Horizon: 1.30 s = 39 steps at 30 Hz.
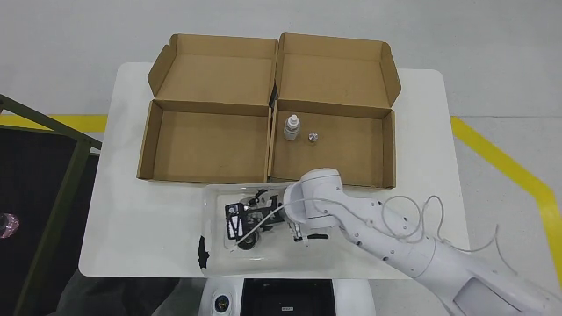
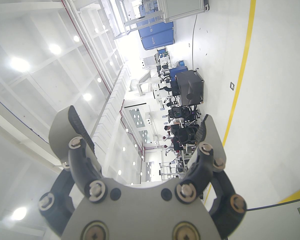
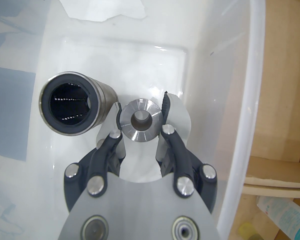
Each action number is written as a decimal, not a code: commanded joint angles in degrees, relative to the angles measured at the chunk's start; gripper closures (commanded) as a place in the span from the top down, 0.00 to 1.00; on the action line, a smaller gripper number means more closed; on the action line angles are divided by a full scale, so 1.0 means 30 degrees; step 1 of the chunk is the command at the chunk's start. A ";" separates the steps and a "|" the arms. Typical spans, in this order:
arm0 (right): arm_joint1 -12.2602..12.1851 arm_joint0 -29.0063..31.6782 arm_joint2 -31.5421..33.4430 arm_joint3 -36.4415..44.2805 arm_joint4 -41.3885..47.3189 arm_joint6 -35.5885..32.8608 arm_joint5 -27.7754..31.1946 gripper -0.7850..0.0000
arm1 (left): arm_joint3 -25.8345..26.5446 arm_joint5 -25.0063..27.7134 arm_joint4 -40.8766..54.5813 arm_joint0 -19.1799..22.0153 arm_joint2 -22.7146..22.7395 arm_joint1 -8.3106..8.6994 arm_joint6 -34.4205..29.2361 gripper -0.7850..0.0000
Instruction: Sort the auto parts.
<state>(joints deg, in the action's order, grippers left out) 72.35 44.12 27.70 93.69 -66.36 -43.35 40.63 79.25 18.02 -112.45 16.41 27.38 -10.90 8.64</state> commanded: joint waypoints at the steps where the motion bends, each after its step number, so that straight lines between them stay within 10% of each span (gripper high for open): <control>1: -0.0032 0.0051 0.0155 0.0259 -0.0092 0.0053 0.0021 0.00 | 0.0000 0.0000 0.0000 0.0000 0.0000 0.0000 0.0000 1.00; 39: -0.0924 0.1248 0.5669 0.5661 0.1153 0.2857 0.0416 0.00 | 0.0000 0.0000 0.0000 0.0000 0.0000 0.0000 0.0000 1.00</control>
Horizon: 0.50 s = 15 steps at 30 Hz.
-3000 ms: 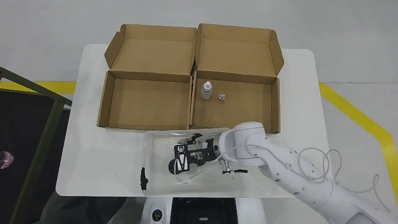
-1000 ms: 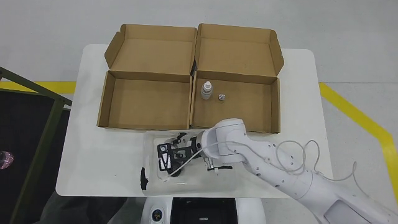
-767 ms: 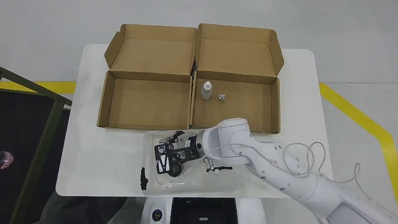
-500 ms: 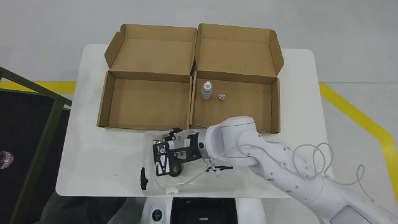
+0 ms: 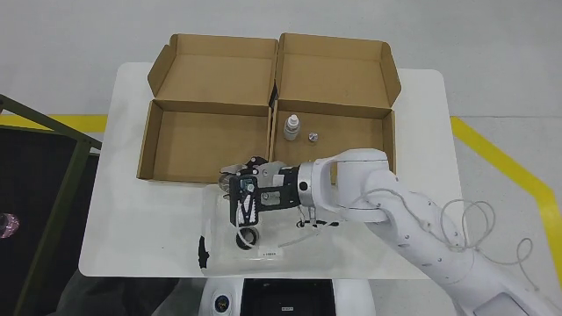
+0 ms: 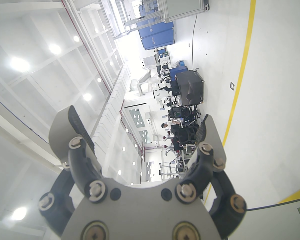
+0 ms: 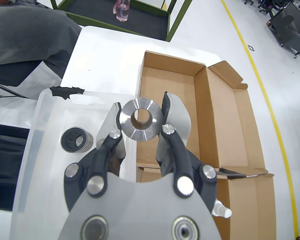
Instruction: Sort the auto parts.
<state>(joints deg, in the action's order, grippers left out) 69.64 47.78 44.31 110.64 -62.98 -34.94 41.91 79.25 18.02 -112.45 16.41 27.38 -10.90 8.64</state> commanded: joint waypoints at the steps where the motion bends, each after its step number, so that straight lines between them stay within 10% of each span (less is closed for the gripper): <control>1: -0.0046 0.0081 0.0293 0.0038 0.0082 0.0149 -0.0015 0.00 | 0.0000 0.0000 0.0000 0.0000 0.0000 0.0000 0.0000 1.00; 15: -0.0464 0.1034 0.2579 -0.0299 0.0707 0.1745 0.0344 0.00 | 0.0000 0.0000 0.0000 0.0000 0.0000 0.0000 0.0000 1.00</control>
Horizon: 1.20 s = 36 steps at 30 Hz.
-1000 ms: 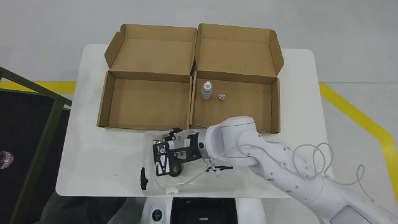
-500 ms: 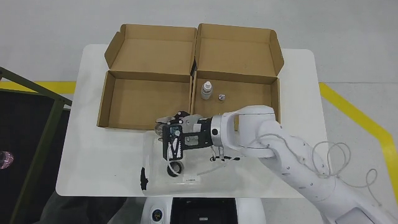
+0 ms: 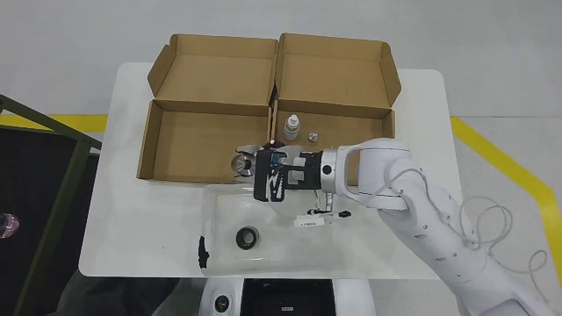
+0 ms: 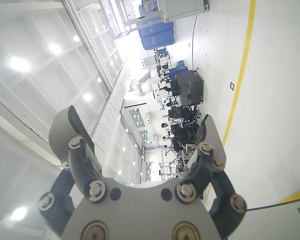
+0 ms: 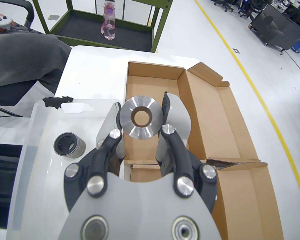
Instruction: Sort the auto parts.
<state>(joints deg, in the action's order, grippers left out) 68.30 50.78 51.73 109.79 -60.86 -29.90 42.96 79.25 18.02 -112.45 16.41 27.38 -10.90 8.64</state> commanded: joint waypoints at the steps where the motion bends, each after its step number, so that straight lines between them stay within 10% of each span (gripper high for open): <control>1: -0.0039 0.0077 0.0225 -0.0042 0.0018 0.0155 0.0011 0.00 | 0.0000 0.0000 0.0000 0.0000 0.0000 0.0000 0.0000 1.00; 36: 0.1823 -0.5254 -0.3622 -0.7946 0.0082 0.1219 -0.1396 0.00 | 0.0000 0.0000 0.0000 0.0000 0.0000 0.0000 0.0000 1.00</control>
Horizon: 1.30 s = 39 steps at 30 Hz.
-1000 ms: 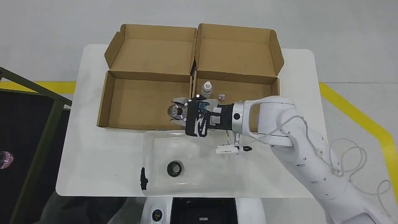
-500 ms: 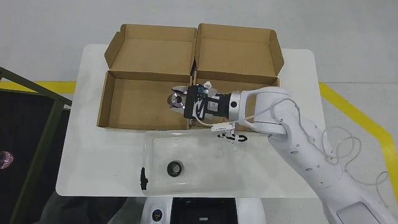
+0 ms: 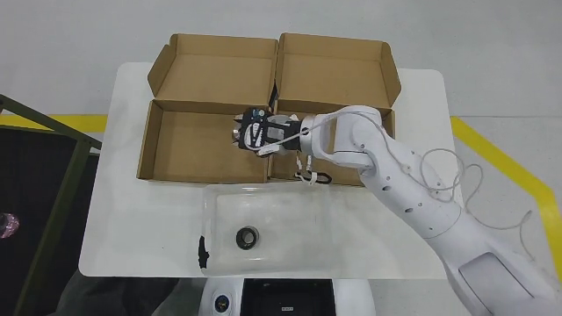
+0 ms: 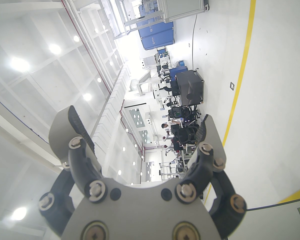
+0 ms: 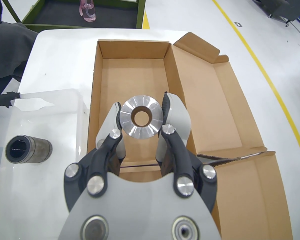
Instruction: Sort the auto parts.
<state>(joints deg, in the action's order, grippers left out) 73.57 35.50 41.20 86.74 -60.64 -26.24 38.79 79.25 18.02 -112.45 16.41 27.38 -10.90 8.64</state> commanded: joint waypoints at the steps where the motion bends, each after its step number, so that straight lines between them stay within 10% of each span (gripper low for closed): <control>1: 0.0158 -0.0374 -0.0280 -0.0542 -0.0075 -0.0092 -0.0034 0.00 | 0.0000 0.0000 0.0000 0.0000 0.0000 0.0000 0.0000 1.00; 34: 0.3863 -0.4151 -0.4735 -0.9624 -0.0629 -0.0126 -0.0584 0.00 | 0.0000 0.0000 0.0000 0.0000 0.0000 0.0000 0.0000 1.00; 39: 0.4274 -0.4413 -0.4960 -1.0278 -0.0956 -0.0237 -0.0604 0.15 | 0.0000 0.0000 0.0000 0.0000 0.0000 0.0000 0.0000 1.00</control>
<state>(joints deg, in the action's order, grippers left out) 86.23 22.40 26.41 56.15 -63.31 -26.86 36.98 79.25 18.02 -112.45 16.41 27.38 -10.90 8.64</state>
